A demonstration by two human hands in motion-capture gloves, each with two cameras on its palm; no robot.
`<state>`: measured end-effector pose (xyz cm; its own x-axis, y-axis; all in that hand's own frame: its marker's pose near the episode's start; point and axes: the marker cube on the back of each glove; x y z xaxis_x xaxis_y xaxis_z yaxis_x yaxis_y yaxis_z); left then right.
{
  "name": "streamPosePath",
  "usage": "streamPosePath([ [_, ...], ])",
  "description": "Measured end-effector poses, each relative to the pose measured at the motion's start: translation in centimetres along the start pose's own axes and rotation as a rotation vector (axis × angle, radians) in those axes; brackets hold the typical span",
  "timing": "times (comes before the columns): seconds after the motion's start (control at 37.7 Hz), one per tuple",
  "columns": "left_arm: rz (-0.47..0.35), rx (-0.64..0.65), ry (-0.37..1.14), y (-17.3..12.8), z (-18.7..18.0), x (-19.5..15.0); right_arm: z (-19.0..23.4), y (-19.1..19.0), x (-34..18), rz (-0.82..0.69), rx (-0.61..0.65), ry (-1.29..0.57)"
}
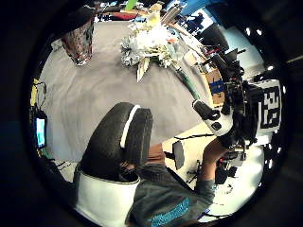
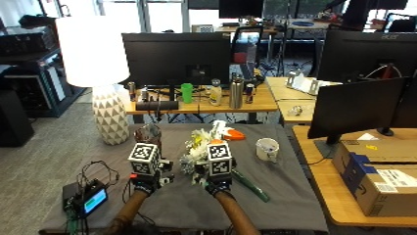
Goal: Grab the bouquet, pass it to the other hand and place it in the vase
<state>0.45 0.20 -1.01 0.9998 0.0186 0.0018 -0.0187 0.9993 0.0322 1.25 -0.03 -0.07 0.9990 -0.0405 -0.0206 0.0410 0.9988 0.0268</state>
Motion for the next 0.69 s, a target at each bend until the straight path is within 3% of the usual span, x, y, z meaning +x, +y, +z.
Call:
streamPosePath([
  [0.37, -0.006, 0.018, 0.022, 0.0, 0.0, 0.3, 0.7, 0.1, 7.5, 0.089, 0.028, -0.005],
  [0.69, -0.004, 0.049, 0.007, -0.5, 0.7, 0.6, 6.3, -3.2, 16.1, 0.203, 0.035, -0.052],
])
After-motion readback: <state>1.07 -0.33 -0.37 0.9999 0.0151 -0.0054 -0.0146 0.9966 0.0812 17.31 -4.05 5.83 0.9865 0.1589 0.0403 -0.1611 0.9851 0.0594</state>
